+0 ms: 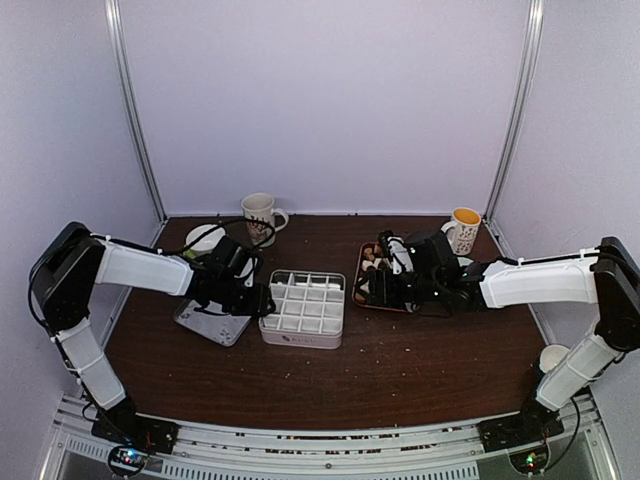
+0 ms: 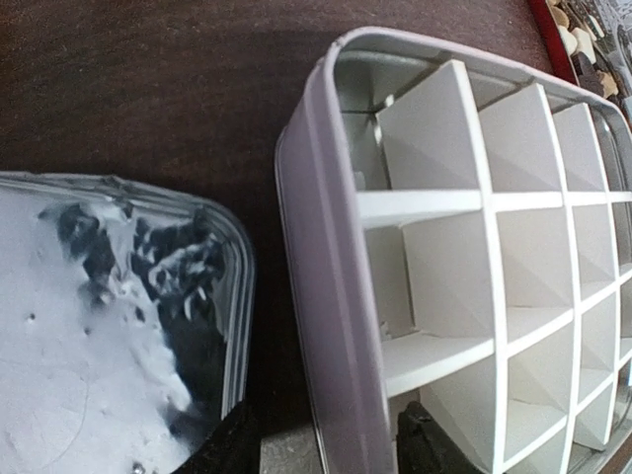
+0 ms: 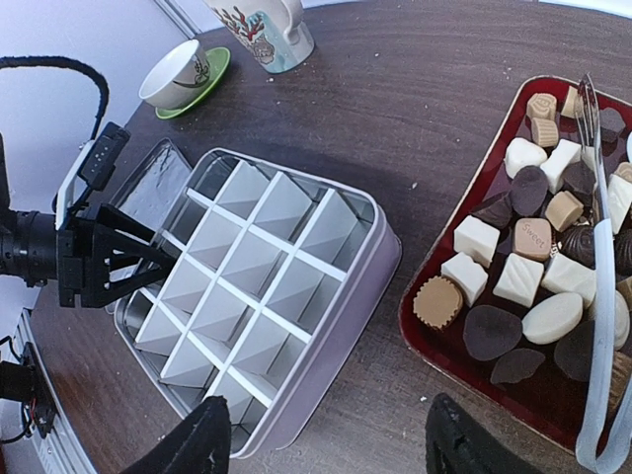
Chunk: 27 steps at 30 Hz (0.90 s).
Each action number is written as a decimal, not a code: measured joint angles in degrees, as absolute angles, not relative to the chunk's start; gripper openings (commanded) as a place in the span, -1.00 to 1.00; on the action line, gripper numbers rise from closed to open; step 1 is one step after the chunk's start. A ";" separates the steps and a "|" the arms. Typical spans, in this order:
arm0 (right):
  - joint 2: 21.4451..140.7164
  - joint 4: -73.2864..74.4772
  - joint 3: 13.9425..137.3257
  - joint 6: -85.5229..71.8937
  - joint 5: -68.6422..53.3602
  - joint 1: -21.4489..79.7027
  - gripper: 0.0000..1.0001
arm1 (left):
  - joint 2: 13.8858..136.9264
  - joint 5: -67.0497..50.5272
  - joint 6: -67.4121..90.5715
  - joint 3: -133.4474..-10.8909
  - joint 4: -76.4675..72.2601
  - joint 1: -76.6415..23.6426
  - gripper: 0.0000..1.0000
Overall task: Pack the chocolate
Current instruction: Pick up the clamp from the plate.
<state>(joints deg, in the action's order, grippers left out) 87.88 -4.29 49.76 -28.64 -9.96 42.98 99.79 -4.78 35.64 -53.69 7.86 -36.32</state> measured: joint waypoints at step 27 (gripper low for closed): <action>87.88 -5.06 49.06 -29.04 -10.02 42.98 0.37 | 93.45 -2.92 40.99 -50.13 11.97 -38.52 -0.61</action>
<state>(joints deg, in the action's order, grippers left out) 87.88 -5.06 49.06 -29.04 -10.02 42.98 93.45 -2.92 40.99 -50.13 11.97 -38.52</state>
